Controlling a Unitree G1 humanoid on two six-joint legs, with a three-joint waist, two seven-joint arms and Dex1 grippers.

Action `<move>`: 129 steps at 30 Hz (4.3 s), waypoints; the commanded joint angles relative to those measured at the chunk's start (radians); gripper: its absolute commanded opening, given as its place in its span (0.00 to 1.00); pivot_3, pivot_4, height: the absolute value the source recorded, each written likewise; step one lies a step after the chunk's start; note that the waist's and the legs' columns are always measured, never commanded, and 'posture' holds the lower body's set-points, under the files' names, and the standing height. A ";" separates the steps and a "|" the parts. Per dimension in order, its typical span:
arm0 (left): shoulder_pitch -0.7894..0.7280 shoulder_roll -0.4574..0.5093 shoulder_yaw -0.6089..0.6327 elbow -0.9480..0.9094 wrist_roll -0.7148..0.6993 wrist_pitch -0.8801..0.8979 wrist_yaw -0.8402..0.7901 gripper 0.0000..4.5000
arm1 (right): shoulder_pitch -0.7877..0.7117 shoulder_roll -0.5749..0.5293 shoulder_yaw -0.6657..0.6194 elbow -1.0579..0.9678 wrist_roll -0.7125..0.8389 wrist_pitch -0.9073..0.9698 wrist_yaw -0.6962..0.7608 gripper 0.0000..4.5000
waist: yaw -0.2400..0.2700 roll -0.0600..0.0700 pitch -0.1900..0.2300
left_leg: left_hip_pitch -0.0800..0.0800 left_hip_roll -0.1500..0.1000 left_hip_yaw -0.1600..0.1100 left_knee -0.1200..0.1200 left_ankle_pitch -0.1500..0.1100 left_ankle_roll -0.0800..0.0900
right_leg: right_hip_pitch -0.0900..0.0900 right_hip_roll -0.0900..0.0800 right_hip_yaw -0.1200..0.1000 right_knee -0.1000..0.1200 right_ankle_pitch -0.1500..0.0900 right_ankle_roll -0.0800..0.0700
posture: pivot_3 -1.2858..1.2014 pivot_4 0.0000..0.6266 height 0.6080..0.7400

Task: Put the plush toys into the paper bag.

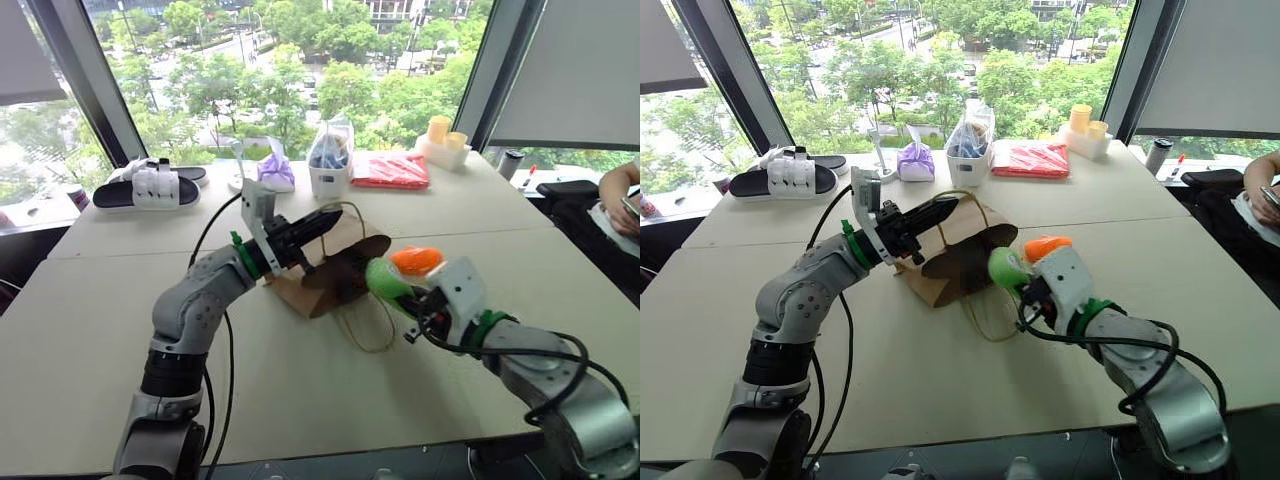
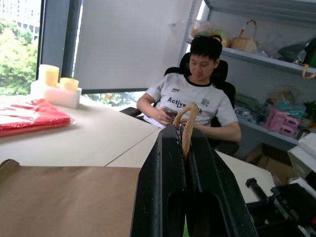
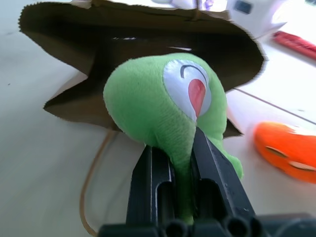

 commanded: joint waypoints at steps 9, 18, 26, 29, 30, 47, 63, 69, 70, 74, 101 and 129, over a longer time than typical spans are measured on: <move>0.016 -0.023 0.017 -0.113 -0.066 0.046 0.053 0.00 | -0.326 0.366 0.246 0.717 -0.204 -0.571 -0.057 0.01 | -0.005 0.000 0.000 | 0.002 0.001 0.001 -0.004 0.004 -0.008 | -0.002 0.000 0.001 0.001 0.001 -0.001 | 0.52 0.24 1.00; 0.044 -0.032 0.024 -0.133 -0.062 0.027 0.109 0.00 | -0.339 0.378 0.244 0.794 -0.233 -0.681 0.013 0.88 | -0.008 0.000 0.000 | 0.000 0.000 0.000 -0.003 0.004 -0.008 | -0.003 0.000 0.001 0.000 0.001 -0.001 | 0.52 0.24 1.00; 0.054 0.002 0.045 -0.109 -0.053 0.009 0.102 0.00 | -0.203 0.225 0.142 0.398 -0.144 -0.523 0.115 0.99 | -0.003 0.000 0.000 | 0.000 0.000 0.001 -0.003 0.004 -0.008 | -0.003 0.000 0.001 0.000 0.001 -0.001 | 0.52 0.24 1.00; 0.064 0.019 0.052 -0.101 -0.050 0.006 0.086 0.00 | -0.159 0.162 0.018 0.250 -0.039 -0.397 0.131 0.99 | -0.002 0.000 0.000 | 0.000 0.000 0.000 -0.003 0.004 -0.008 | -0.003 0.001 0.001 0.000 0.001 -0.001 | 0.52 0.24 1.00; 0.067 0.026 0.054 -0.098 -0.049 0.005 0.080 0.00 | -0.145 0.137 -0.068 0.234 0.010 -0.358 0.128 0.99 | -0.002 0.000 0.000 | 0.000 0.000 0.000 -0.003 0.004 -0.007 | -0.002 0.001 0.001 0.000 0.001 -0.001 | 0.52 0.24 1.00; 0.090 0.015 0.037 -0.129 -0.028 -0.013 0.098 0.00 | -0.452 0.077 -0.074 1.276 -0.221 -0.794 0.067 0.99 | -0.007 0.000 0.000 | 0.004 0.001 0.007 -0.004 0.002 -0.003 | -0.001 0.000 0.004 0.000 0.001 -0.001 | 0.52 0.24 1.00; 0.086 0.008 0.036 -0.130 -0.016 -0.026 0.111 0.00 | -0.485 0.032 -0.051 1.437 -0.301 -0.885 0.062 0.09 | -0.004 0.000 0.000 | 0.003 0.001 0.006 -0.003 0.003 -0.006 | 0.000 0.000 0.003 -0.002 0.001 -0.001 | 0.52 0.24 1.00; 0.063 0.004 0.041 -0.108 -0.013 -0.031 0.107 0.00 | -0.236 -0.063 -0.111 0.771 -0.157 -0.675 0.215 0.09 | 0.003 0.001 0.000 | 0.000 0.001 0.004 -0.003 0.003 -0.005 | -0.001 0.000 0.003 -0.003 0.001 -0.001 | 0.52 0.24 1.00; 0.056 0.004 0.041 -0.102 -0.013 -0.031 0.103 0.00 | -0.175 -0.088 -0.132 0.625 -0.114 -0.600 0.234 0.09 | -0.001 0.000 0.000 | -0.001 0.001 0.004 -0.003 0.003 -0.005 | -0.002 0.000 0.003 -0.003 0.001 -0.001 | 0.52 0.24 1.00; 0.035 0.006 0.039 -0.080 -0.020 -0.023 0.089 0.00 | -0.020 -0.116 -0.161 0.231 0.015 -0.379 0.235 0.09 | -0.005 0.001 0.000 | -0.001 0.001 0.005 -0.003 0.000 0.000 | -0.003 0.000 0.003 -0.003 0.001 -0.001 | 0.52 0.24 1.00; 0.040 -0.007 0.046 -0.147 -0.071 0.055 0.150 0.00 | -0.452 0.451 0.120 1.205 -0.261 -0.936 -0.095 0.65 | -0.010 0.000 0.000 | 0.003 0.002 0.005 -0.005 0.004 -0.007 | -0.002 0.001 0.003 -0.001 0.001 -0.002 | 0.52 0.24 1.00; 0.048 -0.001 0.031 -0.074 -0.029 -0.010 0.088 0.00 | 0.000 0.134 0.067 0.565 -0.184 -0.420 0.049 0.87 | -0.003 -0.001 0.000 | 0.006 0.002 0.006 -0.004 0.000 0.000 | 0.002 0.001 0.003 -0.002 0.001 -0.002 | 0.52 0.24 1.00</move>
